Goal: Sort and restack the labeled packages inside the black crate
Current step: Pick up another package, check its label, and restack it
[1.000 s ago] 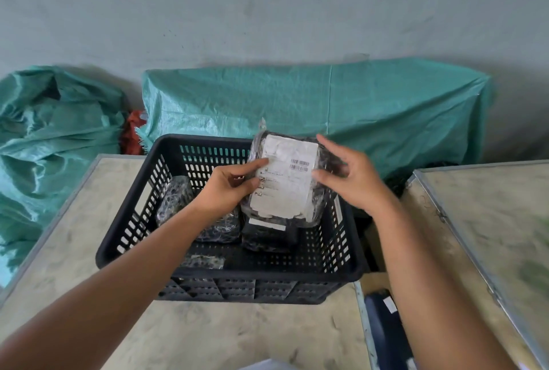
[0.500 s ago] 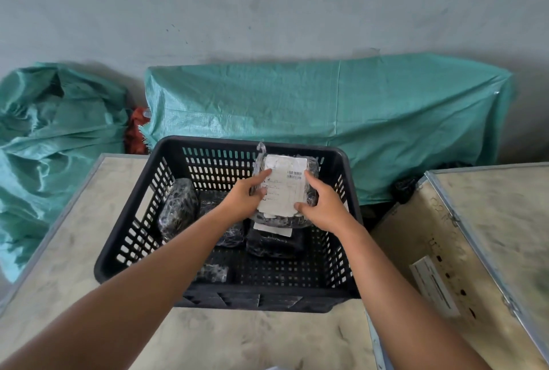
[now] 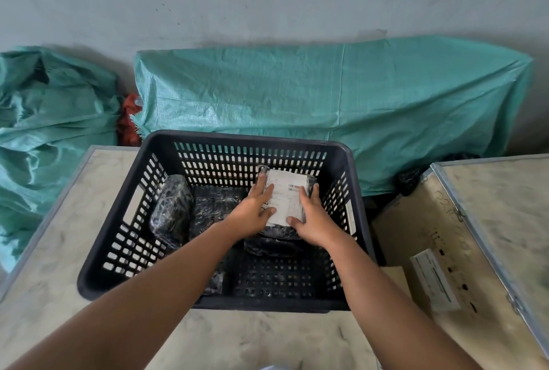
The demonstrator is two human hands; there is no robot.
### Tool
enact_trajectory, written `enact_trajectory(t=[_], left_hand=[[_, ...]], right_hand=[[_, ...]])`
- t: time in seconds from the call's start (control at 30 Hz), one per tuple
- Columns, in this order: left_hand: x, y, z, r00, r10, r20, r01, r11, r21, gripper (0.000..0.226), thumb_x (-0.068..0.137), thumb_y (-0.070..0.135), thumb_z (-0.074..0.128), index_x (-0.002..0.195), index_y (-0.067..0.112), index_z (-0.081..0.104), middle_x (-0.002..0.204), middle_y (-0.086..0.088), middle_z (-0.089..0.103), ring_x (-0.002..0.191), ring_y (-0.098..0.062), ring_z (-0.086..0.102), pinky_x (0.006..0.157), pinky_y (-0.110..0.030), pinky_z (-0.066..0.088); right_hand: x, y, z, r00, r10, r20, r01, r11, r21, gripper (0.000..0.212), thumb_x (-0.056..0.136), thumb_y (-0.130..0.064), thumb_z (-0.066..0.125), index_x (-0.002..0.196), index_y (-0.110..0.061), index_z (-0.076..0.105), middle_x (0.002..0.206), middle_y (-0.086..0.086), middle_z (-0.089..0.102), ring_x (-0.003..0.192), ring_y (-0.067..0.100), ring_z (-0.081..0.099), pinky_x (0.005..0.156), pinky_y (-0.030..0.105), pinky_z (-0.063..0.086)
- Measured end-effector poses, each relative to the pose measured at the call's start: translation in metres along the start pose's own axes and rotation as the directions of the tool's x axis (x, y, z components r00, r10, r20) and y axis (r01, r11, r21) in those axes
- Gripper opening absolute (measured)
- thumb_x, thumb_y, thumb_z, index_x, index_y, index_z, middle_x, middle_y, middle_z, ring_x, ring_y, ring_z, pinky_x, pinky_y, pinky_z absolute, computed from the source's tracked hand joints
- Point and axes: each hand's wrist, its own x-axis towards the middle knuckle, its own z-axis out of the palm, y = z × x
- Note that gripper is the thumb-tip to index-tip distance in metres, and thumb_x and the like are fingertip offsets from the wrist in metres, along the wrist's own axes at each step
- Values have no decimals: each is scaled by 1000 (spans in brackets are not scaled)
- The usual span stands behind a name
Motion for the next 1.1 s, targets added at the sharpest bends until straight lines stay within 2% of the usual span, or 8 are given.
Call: enact_trajectory(t=[0.4,0.47,0.6,0.73,0.87,0.97,1.03,1.1], left_hand=[[8,8,1,997,-79,8,80,994,-81,73,100,22,60,160,13,20,168,9,-16,153,-29,20,110,-48,44],[8,9,0,996,-89,-17,87,991,-102,72,99,19,61,160,14,23,168,10,-13,148,-27,33,96,-34,54],[5,10,-8,995,-84,-51,78,991,-111,72,95,19,67,158,14,31,170,8,-3,140,-23,44,72,-9,48],[-16,-1,-25,987,-146,-63,138,983,-125,68,96,31,66,157,29,34,170,-7,6,143,-32,41,96,-24,43],[-49,-12,-52,974,-185,-129,161,971,-178,66,96,32,66,155,34,36,169,-4,11,89,-13,70,69,-22,57],[-77,-20,-78,961,-168,-222,118,968,-223,61,95,31,68,150,39,42,168,1,17,49,1,51,48,-17,52],[-96,-25,-98,949,-143,-282,79,971,-226,56,94,33,68,146,42,47,166,5,24,66,5,51,59,-15,52],[-117,-30,-121,930,-126,-344,15,952,-307,48,94,31,70,137,47,56,161,10,35,104,-6,64,89,-26,52]], right_hand=[[4,2,3,996,4,-88,3,997,80,92,97,-24,70,165,-17,8,168,8,-23,158,29,-2,126,45,13],[0,-1,2,994,7,-113,1,998,64,91,95,-25,72,164,-16,13,170,11,-17,157,31,6,126,44,15],[-12,-8,-4,986,-20,-166,22,1000,14,82,92,-22,76,160,-13,31,170,18,3,154,34,21,123,38,16],[-27,-16,-7,973,-68,-220,85,994,68,67,92,-14,75,152,-11,46,160,10,38,146,30,40,120,34,28],[-43,-37,-1,952,-175,-250,185,983,18,55,95,-22,73,146,-14,54,151,3,53,143,23,45,116,30,30],[-51,-58,8,941,-240,-237,250,968,13,51,96,-23,71,145,-17,56,148,1,57,141,22,48,113,29,32],[-54,-72,15,941,-260,-218,271,962,25,49,97,-24,69,144,-19,56,149,0,57,140,22,48,108,24,31],[-53,-85,24,950,-250,-189,268,961,75,47,97,-27,69,143,-24,57,151,1,54,142,23,47,103,23,32]])
